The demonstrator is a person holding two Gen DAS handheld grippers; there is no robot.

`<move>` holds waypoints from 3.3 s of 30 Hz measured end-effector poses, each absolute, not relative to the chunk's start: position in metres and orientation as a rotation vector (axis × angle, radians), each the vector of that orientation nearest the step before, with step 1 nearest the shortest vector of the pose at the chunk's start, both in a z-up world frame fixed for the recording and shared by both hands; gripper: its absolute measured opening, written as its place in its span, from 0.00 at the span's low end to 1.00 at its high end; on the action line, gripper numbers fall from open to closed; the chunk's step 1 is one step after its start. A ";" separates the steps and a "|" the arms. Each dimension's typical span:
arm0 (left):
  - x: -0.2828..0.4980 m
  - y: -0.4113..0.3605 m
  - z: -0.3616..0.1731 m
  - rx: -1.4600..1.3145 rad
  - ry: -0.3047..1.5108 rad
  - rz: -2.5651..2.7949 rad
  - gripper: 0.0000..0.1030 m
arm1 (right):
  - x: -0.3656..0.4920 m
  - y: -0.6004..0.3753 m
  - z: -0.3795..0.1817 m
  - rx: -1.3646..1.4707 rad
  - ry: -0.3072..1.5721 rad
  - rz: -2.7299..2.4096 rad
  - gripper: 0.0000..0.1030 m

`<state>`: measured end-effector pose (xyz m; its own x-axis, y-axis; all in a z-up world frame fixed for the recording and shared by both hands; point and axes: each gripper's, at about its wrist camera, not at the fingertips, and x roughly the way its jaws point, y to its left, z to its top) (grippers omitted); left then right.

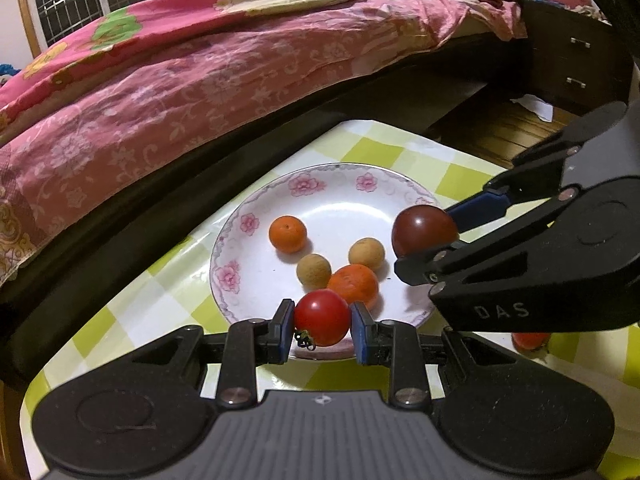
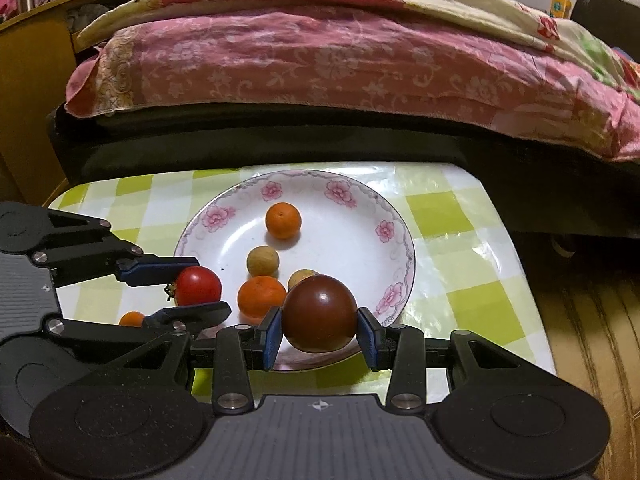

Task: Organize fruits
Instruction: 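Carry both tomatoes over the white plate and open both grippers, then grasp a tangerine with the left gripper while the right grasps a red cherry tomato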

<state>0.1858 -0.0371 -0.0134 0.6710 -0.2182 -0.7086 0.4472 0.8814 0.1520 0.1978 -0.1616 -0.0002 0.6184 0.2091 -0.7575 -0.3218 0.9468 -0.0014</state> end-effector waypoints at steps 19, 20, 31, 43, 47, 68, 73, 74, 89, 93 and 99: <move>0.202 -0.035 -0.026 0.320 0.771 -0.345 0.36 | 0.214 -0.161 -0.013 -0.145 0.857 0.302 0.35; 0.203 -0.035 -0.026 0.319 0.771 -0.344 0.36 | 0.215 -0.161 -0.014 -0.146 0.856 0.300 0.35; 0.207 -0.032 -0.027 0.294 0.772 -0.325 0.36 | 0.216 -0.162 -0.015 -0.148 0.845 0.294 0.36; 0.208 -0.030 -0.027 0.277 0.768 -0.314 0.37 | 0.215 -0.164 -0.013 -0.144 0.822 0.293 0.47; 0.208 -0.029 -0.025 0.266 0.761 -0.315 0.37 | 0.215 -0.166 -0.008 -0.134 0.802 0.284 0.50; 0.191 -0.012 -0.004 0.234 0.734 -0.333 0.38 | 0.212 -0.197 0.016 -0.093 0.749 0.223 0.50; 0.179 -0.001 -0.002 0.226 0.745 -0.340 0.38 | 0.202 -0.198 0.017 -0.105 0.763 0.230 0.50; 0.176 0.001 -0.002 0.224 0.749 -0.343 0.38 | 0.199 -0.198 0.017 -0.107 0.770 0.230 0.50; 0.142 0.020 -0.021 0.270 0.805 -0.360 0.38 | 0.143 -0.196 0.027 -0.099 0.818 0.215 0.50; 0.148 0.019 -0.029 0.255 0.817 -0.354 0.44 | 0.133 -0.202 0.029 -0.073 0.842 0.196 0.51; 0.154 0.011 -0.034 0.256 0.824 -0.363 0.47 | 0.129 -0.212 0.016 -0.049 0.884 0.180 0.52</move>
